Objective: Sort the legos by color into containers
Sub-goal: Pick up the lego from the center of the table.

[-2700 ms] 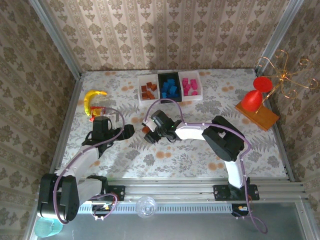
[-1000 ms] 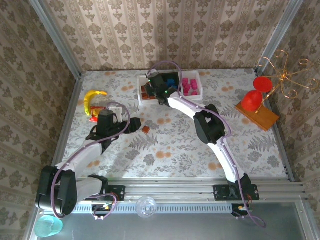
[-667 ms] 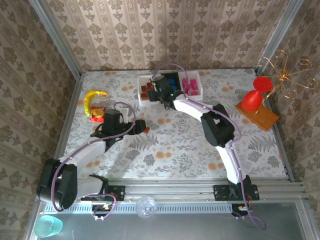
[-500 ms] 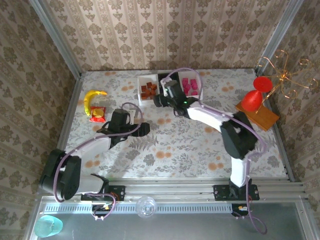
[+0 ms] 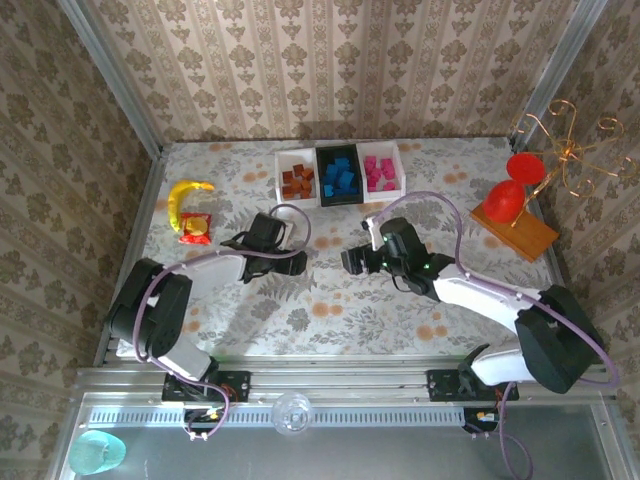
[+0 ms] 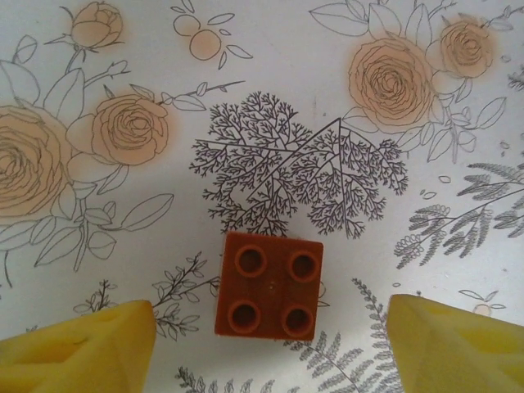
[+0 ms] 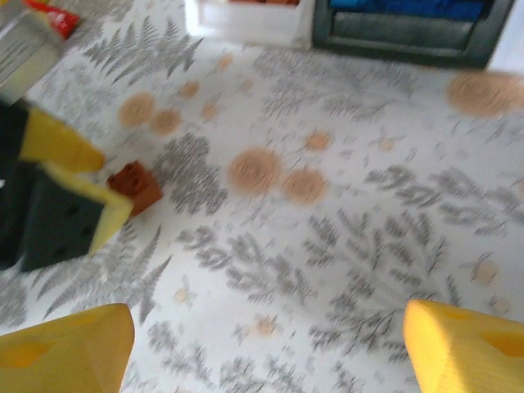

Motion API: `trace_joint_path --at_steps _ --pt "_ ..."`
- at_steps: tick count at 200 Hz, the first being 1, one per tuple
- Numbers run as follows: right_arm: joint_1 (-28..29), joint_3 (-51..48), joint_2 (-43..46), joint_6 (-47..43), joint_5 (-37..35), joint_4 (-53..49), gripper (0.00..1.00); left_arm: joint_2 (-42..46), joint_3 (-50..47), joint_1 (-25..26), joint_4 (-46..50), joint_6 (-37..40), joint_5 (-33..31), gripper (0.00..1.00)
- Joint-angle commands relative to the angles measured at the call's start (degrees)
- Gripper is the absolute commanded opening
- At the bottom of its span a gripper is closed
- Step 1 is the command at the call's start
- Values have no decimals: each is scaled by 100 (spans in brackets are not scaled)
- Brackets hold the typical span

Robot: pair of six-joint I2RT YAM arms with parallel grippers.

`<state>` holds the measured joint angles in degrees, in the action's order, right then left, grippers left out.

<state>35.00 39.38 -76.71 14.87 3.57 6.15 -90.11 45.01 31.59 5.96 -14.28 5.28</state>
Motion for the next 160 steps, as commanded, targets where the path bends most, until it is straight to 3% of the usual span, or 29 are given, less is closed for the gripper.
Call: trace_joint_path --at_steps 1,97,133,160 --pt "160 -227 191 38 583 381 89 -221 282 90 187 240 -215 70" --pt "243 -298 -16 110 508 636 93 -816 619 389 280 303 -817 46" --pt "259 -367 14 183 443 793 93 -575 503 427 -101 142 -886 36" --pt "260 -384 171 206 244 722 94 -109 473 345 -392 69 -807 33"
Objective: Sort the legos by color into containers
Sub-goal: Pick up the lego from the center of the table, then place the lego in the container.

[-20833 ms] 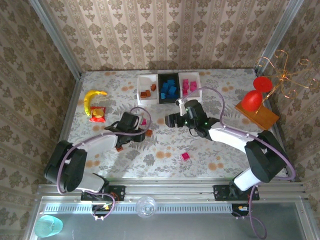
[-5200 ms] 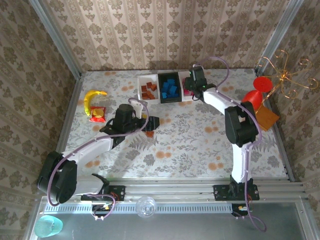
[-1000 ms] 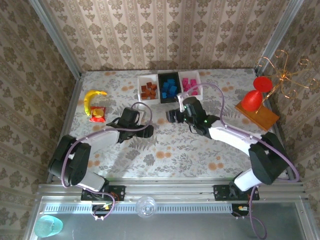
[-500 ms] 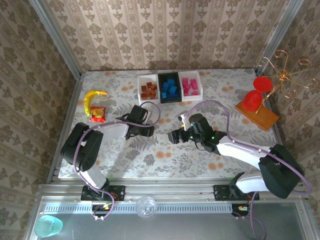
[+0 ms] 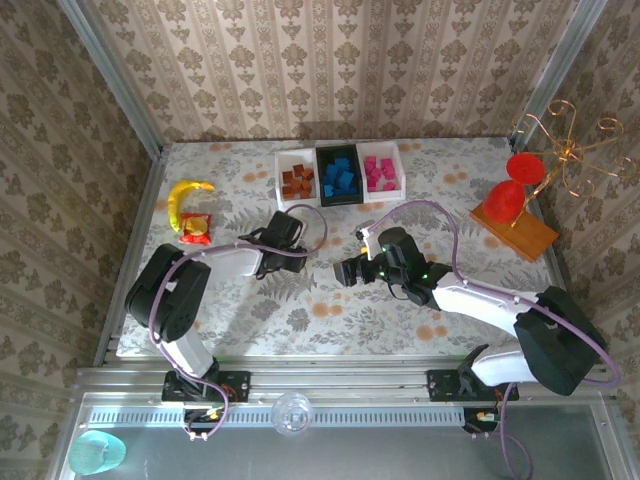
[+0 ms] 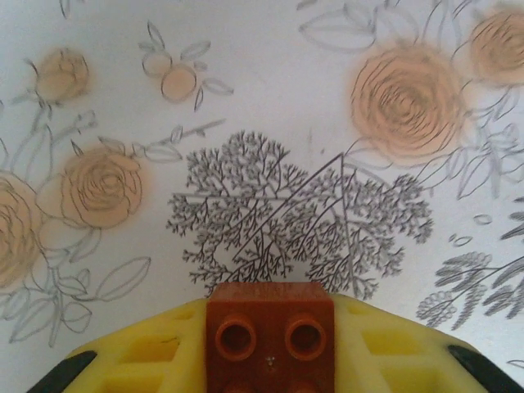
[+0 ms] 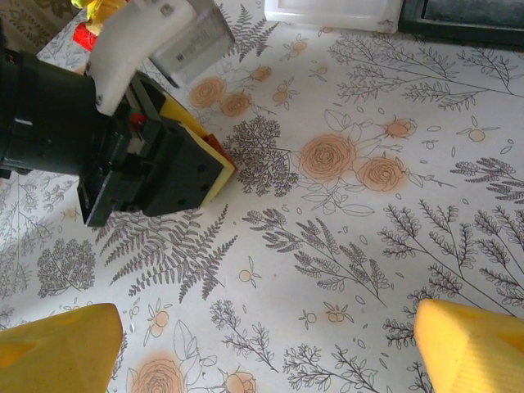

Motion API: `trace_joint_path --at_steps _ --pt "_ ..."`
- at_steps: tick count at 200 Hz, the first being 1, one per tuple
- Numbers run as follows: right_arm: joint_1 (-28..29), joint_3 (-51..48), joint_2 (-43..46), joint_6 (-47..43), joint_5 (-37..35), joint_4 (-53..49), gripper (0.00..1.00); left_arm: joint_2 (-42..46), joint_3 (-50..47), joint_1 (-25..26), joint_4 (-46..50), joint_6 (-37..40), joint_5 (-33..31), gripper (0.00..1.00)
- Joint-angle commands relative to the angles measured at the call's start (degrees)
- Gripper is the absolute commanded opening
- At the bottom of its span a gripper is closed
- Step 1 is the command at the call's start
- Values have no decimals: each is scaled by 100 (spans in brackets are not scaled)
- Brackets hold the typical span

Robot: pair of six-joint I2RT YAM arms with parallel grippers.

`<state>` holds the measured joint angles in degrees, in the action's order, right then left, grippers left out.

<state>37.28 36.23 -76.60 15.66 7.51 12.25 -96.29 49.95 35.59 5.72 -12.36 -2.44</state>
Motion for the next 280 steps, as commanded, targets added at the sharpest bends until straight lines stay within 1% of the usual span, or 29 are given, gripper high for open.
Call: trace_joint_path --at_steps 1,21,42,79,87,92,105,124,160,195,221,241,263,280 --pt "29 -71 166 129 -156 111 94 521 -17 -63 -378 -125 -32 33" --pt "34 -170 356 173 -294 239 94 738 188 -221 -467 -144 54 34" --pt "34 -298 502 243 -415 446 95 653 635 -443 -433 -47 160 34" --pt "34 -431 753 327 -708 509 96 28 1570 -896 -283 82 292 34" --pt "30 -434 814 362 -838 460 96 -151 1794 -905 -256 90 342 34" --pt "34 -433 846 383 -918 414 96 -273 1935 -1093 -235 93 371 34" --pt "34 -402 907 397 -1067 282 97 -578 2307 -1203 -160 130 419 34" --pt "32 -360 971 401 -1192 118 97 -1029 2855 -1271 -21 262 382 34" --pt "34 -361 1035 436 -1328 21 98 -1922 3993 -1283 610 629 207 36" --pt "27 -363 1008 493 -1316 42 99 -2578 4832 -1319 932 833 -49 36" --pt "30 -349 989 510 -1325 -1 99 -3129 5652 -1361 1274 917 -72 36" --pt "26 -353 1097 508 -1499 -147 99 -3452 6236 -1362 1560 1016 -84 40" --pt "10 -230 1301 499 -1998 -596 99 -3556 6713 -1371 1833 1029 -62 51" --pt "-34 -70 1444 371 -2216 -941 100 -3383 6746 -1362 1842 1020 36 58"
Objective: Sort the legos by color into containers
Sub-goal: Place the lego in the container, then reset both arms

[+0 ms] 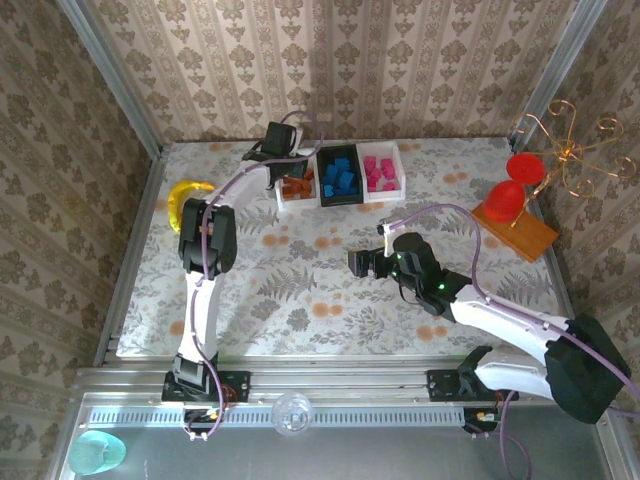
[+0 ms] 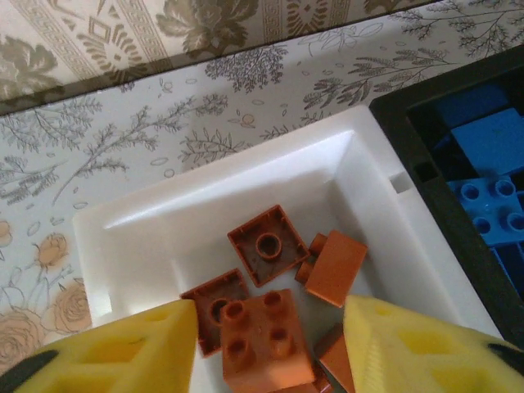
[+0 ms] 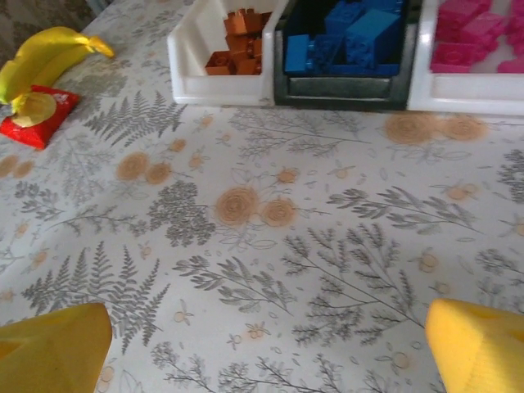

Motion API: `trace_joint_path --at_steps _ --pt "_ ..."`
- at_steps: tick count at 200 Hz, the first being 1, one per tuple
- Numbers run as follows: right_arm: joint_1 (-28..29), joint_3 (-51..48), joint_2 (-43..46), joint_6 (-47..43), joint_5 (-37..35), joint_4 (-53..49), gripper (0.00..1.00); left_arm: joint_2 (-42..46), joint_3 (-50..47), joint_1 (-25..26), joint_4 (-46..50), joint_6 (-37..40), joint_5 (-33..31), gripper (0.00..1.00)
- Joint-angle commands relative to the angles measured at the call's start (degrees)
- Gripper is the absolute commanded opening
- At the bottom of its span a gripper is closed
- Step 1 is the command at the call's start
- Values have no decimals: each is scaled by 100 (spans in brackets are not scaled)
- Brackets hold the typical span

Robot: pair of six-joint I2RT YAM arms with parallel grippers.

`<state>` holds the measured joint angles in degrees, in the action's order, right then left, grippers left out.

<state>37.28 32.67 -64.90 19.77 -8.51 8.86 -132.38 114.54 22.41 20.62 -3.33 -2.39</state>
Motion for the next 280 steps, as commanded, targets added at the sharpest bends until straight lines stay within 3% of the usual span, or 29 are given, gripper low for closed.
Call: trace_joint_path --at_steps 1,31,70,115,157,173,185,213,243,280 --pt "-35 294 280 -50 -624 -625 100 241 288 -49 349 120 34 58" --pt "-62 506 571 -356 -1024 -1027 100 982 -287 -35 114 20 262 68" --pt "-115 727 813 -737 -1763 -1282 100 2702 -2608 -26 -1218 -203 451 80" --pt "-329 727 666 -1073 -2578 -1298 100 4796 -5462 -146 -2646 -365 -149 91" --pt "-1105 76 496 -1211 -2967 -455 100 6144 -7280 -494 -3223 -432 -958 100" --pt "-1491 -376 291 -1375 -2823 355 100 6387 -7643 -725 -3157 -433 -1270 100" --pt "-1797 -202 203 -1265 -2726 0 100 6506 -7897 -918 -3213 -351 -1391 100" --pt "-2099 -887 -132 -2232 -2432 1815 100 6420 -8606 -1304 -4268 112 -1282 100" --pt "-2623 -988 -599 -2056 -1765 2177 100 5920 -8863 -1666 -5143 195 -886 100" --pt "-2763 -920 -965 -2162 -1318 2443 100 5469 -8903 -1823 -5576 460 -674 100"
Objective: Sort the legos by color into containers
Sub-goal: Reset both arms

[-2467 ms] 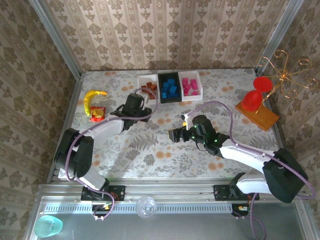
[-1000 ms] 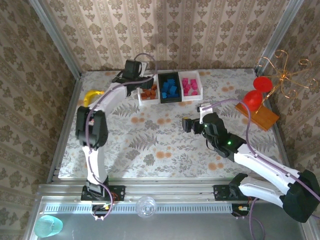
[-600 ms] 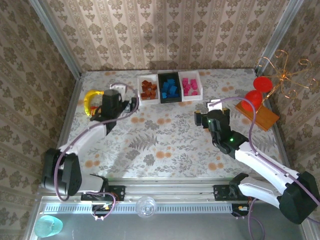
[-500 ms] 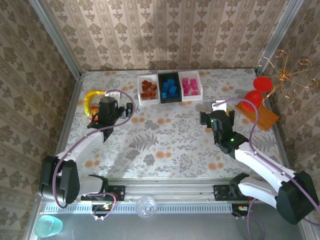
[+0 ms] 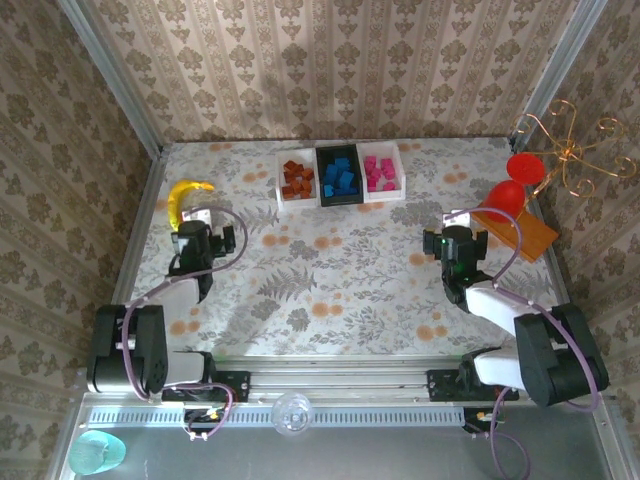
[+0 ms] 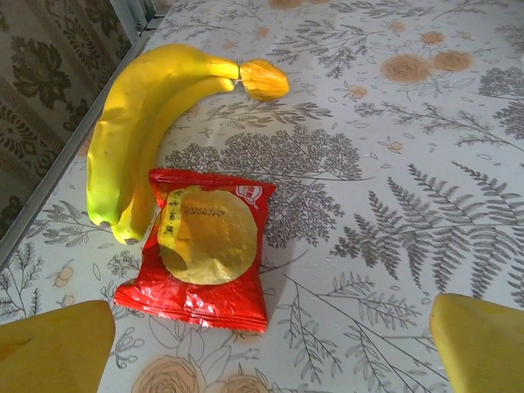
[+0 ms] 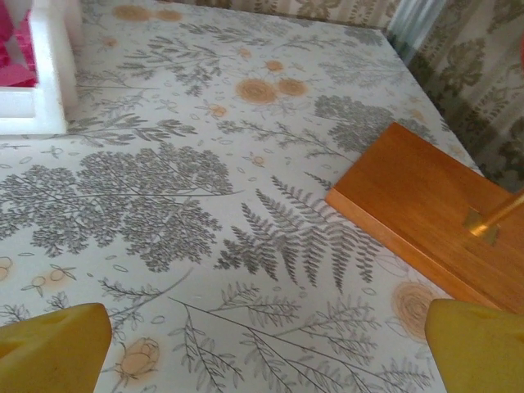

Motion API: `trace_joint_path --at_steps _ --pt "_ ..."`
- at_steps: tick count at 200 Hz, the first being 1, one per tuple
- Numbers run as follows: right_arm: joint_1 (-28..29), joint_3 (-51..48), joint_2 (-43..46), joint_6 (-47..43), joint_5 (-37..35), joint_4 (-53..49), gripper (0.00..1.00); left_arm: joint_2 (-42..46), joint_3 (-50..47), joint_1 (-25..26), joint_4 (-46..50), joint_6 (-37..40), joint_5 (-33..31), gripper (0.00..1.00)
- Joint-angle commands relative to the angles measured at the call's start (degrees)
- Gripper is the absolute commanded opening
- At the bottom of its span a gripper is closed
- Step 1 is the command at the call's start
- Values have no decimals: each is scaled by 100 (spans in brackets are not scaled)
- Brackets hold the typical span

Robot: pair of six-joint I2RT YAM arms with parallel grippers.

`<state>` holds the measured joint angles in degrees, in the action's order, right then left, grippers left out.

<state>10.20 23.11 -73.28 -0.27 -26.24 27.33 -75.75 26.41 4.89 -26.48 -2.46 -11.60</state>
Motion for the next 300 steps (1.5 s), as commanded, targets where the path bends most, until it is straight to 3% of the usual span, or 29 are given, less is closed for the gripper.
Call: trace_joint_path --at_steps 1,44,81,107,118,300 --pt "-58 35 -131 -157 467 610 100 -208 -100 -69 -897 384 255 100" --pt "-320 -9 -343 -35 1065 1208 100 -697 -273 -169 -1860 807 815 100" --pt "-536 -130 -845 57 1389 1968 100 -1419 -508 -367 -2982 677 1031 100" --pt "-712 -88 -1537 166 1606 2586 100 -1328 -386 -375 -2569 587 974 100" --pt "-817 26 -1384 252 1810 2070 100 -1364 -415 -370 -2701 632 931 100" --pt "-835 18 -1420 256 1833 2162 100 -1352 -418 -339 -2669 640 870 100"
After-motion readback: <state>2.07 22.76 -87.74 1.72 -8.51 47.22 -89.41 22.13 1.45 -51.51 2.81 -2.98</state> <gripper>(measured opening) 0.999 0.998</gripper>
